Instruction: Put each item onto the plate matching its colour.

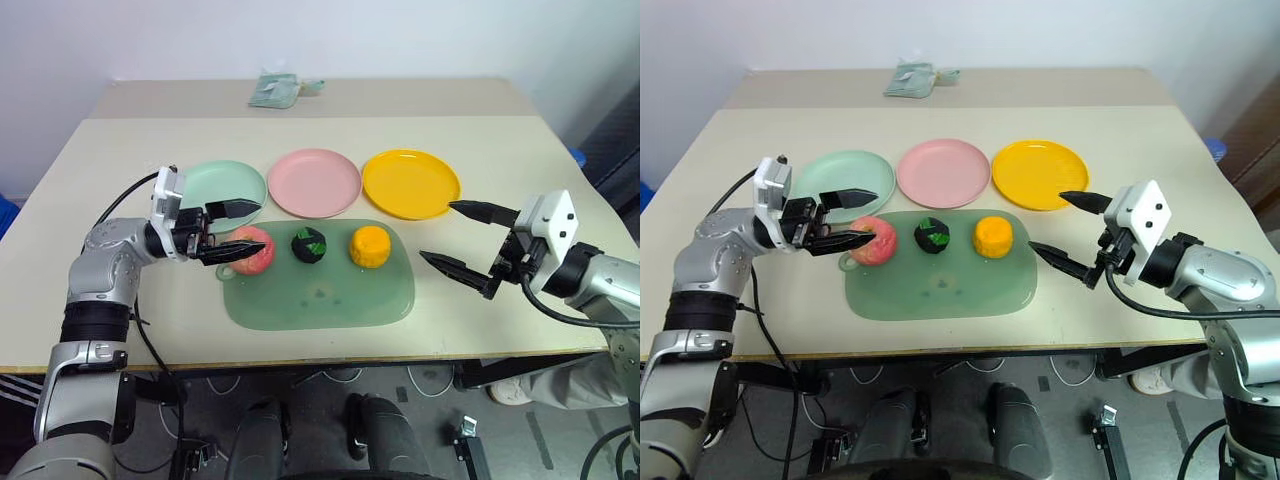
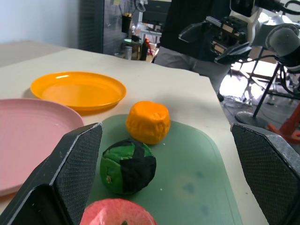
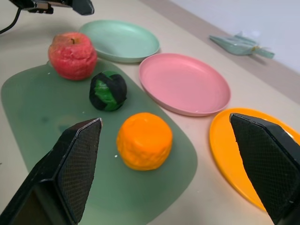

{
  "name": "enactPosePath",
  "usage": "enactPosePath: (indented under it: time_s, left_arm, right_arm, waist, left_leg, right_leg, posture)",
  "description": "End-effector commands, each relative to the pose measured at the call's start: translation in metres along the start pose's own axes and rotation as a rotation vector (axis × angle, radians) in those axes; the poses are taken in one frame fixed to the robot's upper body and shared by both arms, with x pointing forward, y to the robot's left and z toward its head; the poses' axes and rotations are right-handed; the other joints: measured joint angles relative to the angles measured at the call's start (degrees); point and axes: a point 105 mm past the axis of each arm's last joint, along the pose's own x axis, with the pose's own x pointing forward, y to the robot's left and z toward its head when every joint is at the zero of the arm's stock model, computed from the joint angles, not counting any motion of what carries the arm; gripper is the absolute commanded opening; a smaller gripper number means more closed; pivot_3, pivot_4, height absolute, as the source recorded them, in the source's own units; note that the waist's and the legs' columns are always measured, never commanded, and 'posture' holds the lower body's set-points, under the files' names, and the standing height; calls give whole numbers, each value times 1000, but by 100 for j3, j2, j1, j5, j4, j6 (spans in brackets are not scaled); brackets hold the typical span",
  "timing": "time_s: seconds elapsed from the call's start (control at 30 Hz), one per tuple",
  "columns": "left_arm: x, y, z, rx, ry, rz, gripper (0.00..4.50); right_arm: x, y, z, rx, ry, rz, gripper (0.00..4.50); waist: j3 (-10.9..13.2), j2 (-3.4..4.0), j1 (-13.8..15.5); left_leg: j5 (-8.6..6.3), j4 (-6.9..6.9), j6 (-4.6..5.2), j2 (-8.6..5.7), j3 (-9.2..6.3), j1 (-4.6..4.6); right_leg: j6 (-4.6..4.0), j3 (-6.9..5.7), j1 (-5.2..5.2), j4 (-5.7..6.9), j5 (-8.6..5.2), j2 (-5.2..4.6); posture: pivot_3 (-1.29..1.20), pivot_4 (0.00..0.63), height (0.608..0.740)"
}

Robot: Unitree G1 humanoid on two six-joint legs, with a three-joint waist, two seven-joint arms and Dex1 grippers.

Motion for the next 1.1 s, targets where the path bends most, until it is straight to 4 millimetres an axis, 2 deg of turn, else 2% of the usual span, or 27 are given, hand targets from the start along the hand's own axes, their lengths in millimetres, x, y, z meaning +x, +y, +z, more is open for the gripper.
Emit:
enactPosePath:
  time_s: [0.03, 0.13, 0.3, 0.5, 0.67, 0.87, 1.1]
  left_arm:
    - [1, 2, 10, 50, -2, -4, 4500]
    - [-1, 1, 11, 59, -3, 3, 4500]
    - [-16, 1, 19, 79, 16, 43, 4500]
    - [-29, -1, 21, 94, 44, 82, 4500]
    - [-39, -2, 13, 92, 88, 109, 4500]
    - [-43, 9, 5, 124, 180, 167, 4500]
    - [-43, 14, -8, 113, 208, 185, 4500]
  right_arm:
    - [-2, -4, 16, -54, -41, -15, 4450]
    - [0, -6, 13, -56, -43, -9, 4450]
    - [10, -5, 18, -47, -80, 31, 4450]
    - [21, 16, 26, 14, -108, 192, 4450]
    - [33, 26, 34, 8, -121, 228, 4450]
    - [28, 38, 36, 27, -67, 301, 4450]
    - [35, 53, 44, -30, -43, 359, 4450]
  waist:
    - [0, 0, 7]
    - [0, 0, 23]
    - [0, 0, 17]
    - [0, 0, 18]
    - [0, 0, 32]
    - [0, 0, 36]
    - [0, 0, 21]
  left_leg:
    - [0, 0, 0, 0, 0, 0]
    - [0, 0, 0, 0, 1, -2]
    - [0, 0, 0, 0, 0, -2]
    - [0, -2, 0, 1, 1, -2]
    - [0, 0, 0, 1, 1, -3]
    - [0, -1, 0, 1, 3, -5]
    - [0, -1, 0, 2, 3, -4]
  right_leg:
    - [0, 0, 0, 0, 0, 0]
    - [1, 0, 0, -3, 0, 0]
    - [0, 0, 0, -3, -1, -1]
    - [0, 0, -2, -2, 0, -1]
    - [-2, 0, -2, -1, -1, -2]
    - [-3, 0, -3, -3, -2, -4]
    - [-3, -1, -7, -1, -2, -3]
  posture:
    - [0, 150, 740]
    - [0, 150, 740]
    - [0, 150, 740]
    - [0, 150, 740]
    - [0, 150, 740]
    - [0, 150, 740]
    - [0, 150, 740]
